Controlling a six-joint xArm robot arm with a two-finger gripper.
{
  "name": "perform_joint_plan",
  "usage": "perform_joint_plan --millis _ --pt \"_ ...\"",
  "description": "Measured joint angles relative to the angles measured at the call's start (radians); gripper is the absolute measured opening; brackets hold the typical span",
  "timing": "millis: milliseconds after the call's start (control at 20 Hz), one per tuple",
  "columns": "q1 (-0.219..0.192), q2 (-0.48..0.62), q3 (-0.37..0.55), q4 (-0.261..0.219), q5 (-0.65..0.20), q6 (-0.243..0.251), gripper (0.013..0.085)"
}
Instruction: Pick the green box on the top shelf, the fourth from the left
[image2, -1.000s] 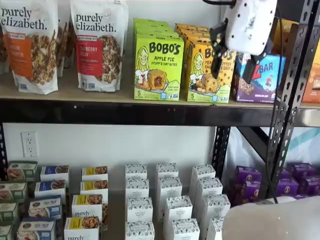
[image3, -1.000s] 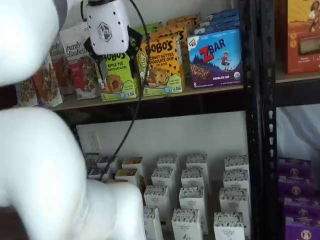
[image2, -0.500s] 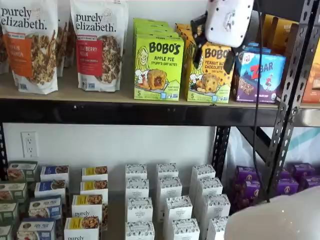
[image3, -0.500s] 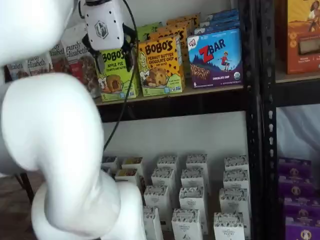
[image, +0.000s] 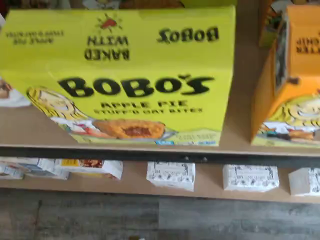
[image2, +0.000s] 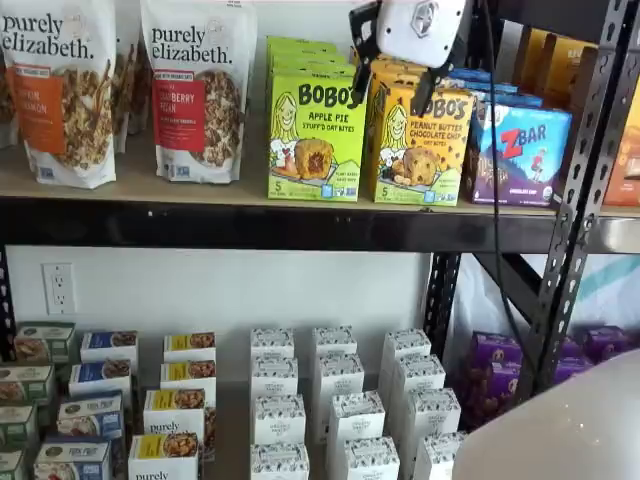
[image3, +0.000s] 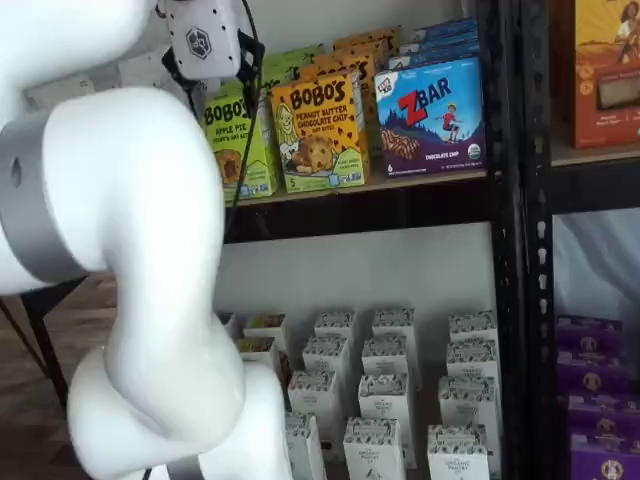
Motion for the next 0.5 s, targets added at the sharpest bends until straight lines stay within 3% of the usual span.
perform_joint_plan --millis 500 --pt "-0.012 0.064 -0.039 0.03 -0.028 -0.013 0.085"
